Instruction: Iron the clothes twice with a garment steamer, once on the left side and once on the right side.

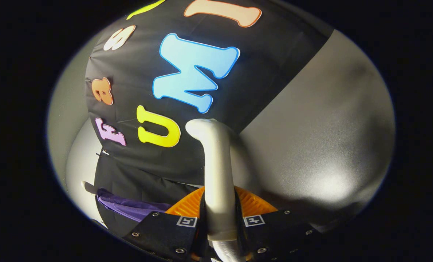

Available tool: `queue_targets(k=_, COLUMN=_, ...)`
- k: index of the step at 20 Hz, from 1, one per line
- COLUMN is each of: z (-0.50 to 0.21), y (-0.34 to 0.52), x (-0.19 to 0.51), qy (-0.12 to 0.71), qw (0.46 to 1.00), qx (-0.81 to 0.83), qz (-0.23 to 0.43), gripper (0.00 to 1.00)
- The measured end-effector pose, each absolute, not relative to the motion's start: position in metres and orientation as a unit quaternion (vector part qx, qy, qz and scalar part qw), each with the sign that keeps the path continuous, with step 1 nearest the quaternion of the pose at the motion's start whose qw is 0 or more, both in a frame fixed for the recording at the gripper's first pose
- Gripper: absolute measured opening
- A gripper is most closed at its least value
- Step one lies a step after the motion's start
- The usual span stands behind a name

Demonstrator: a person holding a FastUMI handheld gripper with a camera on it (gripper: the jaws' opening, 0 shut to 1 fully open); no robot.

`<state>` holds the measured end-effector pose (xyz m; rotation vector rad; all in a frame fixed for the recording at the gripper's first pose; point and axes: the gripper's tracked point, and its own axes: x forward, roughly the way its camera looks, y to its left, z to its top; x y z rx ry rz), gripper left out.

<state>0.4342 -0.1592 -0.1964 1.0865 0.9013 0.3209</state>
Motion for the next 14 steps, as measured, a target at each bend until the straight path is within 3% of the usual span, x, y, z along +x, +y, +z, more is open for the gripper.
queue_targets(k=14, z=-0.109, y=-0.133, x=0.326, qy=0.347, qw=0.816, qx=0.443, qz=0.133, gripper=0.31)
